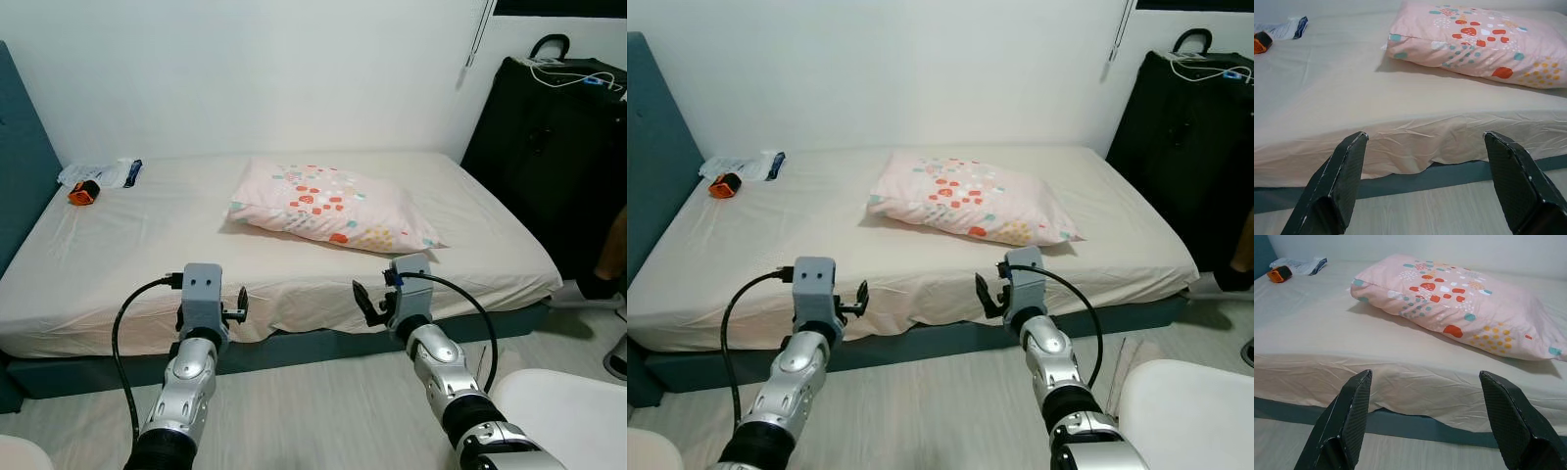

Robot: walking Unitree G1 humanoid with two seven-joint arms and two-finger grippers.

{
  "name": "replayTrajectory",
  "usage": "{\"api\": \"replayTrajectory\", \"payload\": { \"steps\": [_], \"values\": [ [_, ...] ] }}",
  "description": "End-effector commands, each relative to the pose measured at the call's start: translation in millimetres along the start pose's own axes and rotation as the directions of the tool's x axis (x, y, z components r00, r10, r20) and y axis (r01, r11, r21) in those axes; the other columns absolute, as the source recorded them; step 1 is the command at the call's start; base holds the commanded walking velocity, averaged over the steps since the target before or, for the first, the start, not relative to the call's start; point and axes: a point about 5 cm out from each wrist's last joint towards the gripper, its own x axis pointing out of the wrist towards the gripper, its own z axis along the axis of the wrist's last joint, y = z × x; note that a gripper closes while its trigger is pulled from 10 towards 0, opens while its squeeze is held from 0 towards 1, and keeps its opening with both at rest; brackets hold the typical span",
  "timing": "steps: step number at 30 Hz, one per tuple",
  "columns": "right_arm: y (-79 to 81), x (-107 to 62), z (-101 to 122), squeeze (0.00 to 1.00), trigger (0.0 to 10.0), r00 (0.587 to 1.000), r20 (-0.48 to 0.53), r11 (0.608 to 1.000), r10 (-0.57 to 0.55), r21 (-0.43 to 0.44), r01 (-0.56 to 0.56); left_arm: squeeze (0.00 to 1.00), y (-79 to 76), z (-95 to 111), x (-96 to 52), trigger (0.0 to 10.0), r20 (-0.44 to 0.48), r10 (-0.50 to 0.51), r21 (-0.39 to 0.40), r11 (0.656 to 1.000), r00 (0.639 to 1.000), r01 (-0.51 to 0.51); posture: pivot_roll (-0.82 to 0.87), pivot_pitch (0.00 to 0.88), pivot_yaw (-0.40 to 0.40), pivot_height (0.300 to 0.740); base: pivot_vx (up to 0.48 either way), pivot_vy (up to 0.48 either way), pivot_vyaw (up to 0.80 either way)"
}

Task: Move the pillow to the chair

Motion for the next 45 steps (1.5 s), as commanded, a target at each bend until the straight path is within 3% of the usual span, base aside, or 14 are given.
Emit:
{"api": "replayTrajectory", "payload": {
  "steps": [1,7,45],
  "values": [
    [1.6,1.2,3.1,0.00,10.0,1.000,0.019,1.000,0.018,-0.003,-0.018,0.00,0.0,-0.3,-0.7,10.0,0.005,0.001,-0.020,1.000,1.000,-0.001,-0.01,0.000,-0.052,0.740,0.000,0.000,0.00],
    [5.1,-0.5,2.0,0.00,10.0,0.997,0.022,0.997,0.071,-0.024,-0.071,0.00,0.5,2.9,1.1,10.0,0.018,-0.010,-0.022,1.000,1.000,0.011,-0.02,0.000,-0.050,0.740,0.000,0.000,0.00],
    [-0.5,2.1,5.5,0.00,10.0,0.999,0.014,0.998,0.046,-0.031,-0.046,0.00,0.2,4.2,4.6,10.0,0.031,-0.033,-0.049,0.998,0.999,0.034,-0.02,0.000,-0.066,0.740,0.272,0.000,0.00]
  ]
}}
